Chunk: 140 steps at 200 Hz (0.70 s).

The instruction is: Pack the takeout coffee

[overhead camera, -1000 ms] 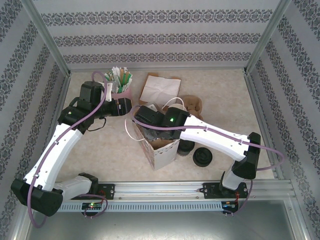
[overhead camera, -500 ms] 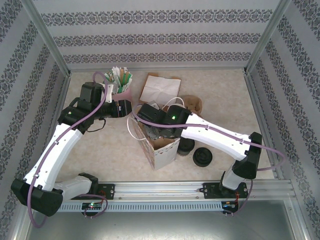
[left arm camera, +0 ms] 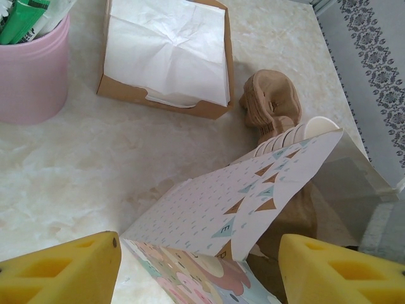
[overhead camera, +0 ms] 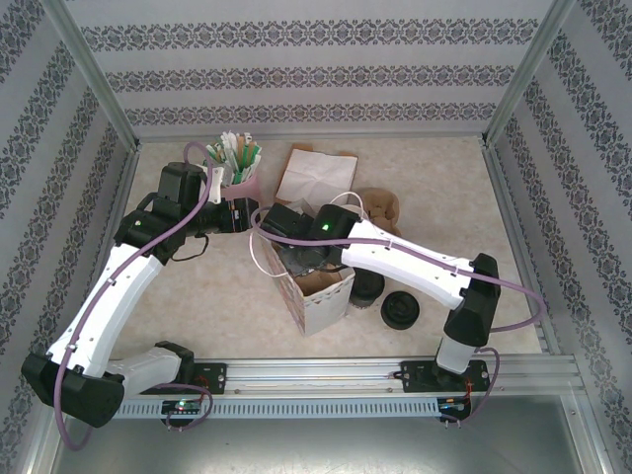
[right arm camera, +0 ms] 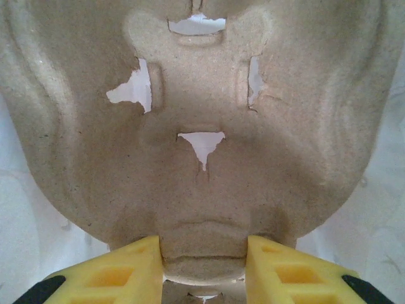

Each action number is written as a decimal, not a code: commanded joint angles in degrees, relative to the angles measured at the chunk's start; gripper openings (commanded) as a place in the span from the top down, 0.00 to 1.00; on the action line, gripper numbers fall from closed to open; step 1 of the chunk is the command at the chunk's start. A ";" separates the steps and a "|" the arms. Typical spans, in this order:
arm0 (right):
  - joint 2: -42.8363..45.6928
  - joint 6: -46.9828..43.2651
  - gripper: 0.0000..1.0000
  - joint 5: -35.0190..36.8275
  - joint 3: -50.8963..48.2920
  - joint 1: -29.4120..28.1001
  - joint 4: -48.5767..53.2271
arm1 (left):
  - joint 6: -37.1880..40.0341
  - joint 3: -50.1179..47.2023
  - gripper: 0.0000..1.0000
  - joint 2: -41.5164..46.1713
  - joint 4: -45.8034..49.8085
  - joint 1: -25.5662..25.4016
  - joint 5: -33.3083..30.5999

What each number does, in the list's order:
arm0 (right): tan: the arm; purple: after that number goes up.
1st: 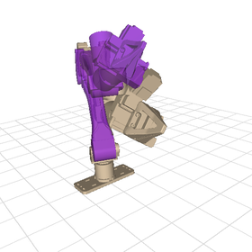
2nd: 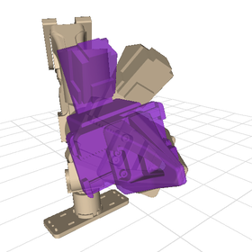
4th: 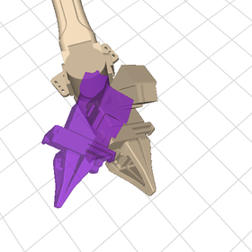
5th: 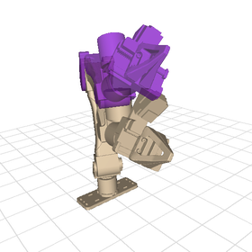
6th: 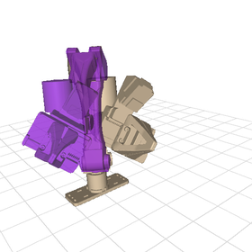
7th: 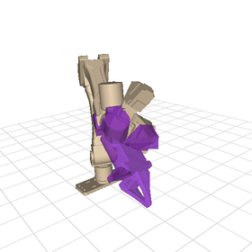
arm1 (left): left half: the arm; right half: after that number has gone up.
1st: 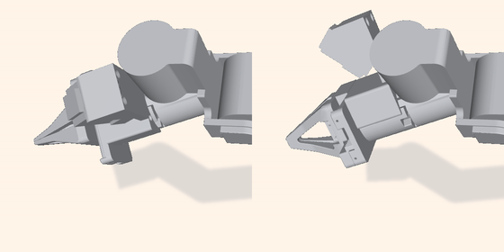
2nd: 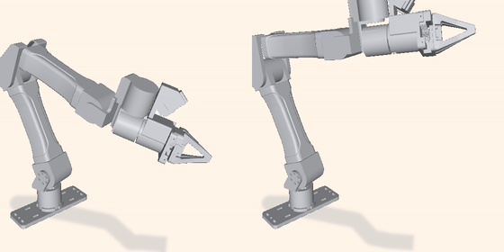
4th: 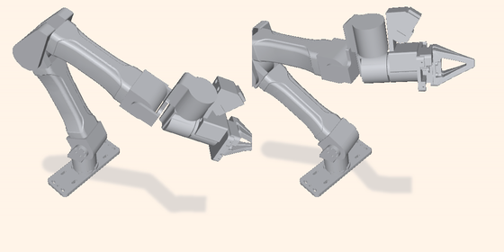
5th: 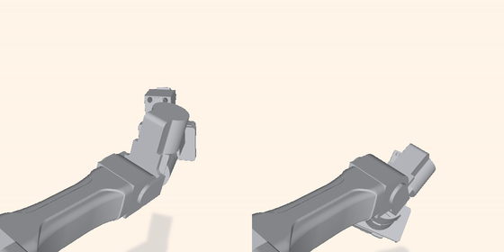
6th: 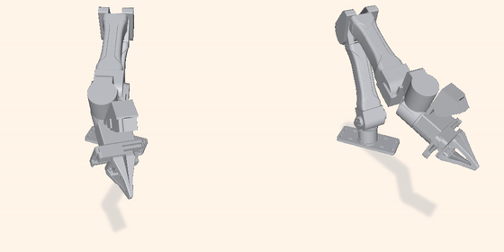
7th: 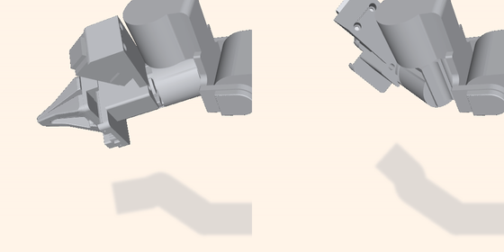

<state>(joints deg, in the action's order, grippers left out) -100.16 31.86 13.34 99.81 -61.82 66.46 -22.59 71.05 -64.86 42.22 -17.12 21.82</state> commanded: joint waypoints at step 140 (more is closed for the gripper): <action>-5.92 -3.80 0.64 -6.66 0.15 2.82 0.66 | 1.45 -0.19 0.32 1.76 1.55 0.79 -1.43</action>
<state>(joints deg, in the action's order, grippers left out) -105.30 28.71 8.21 100.18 -59.70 66.65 -22.46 71.02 -64.16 42.28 -17.10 21.34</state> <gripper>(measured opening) 0.364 0.679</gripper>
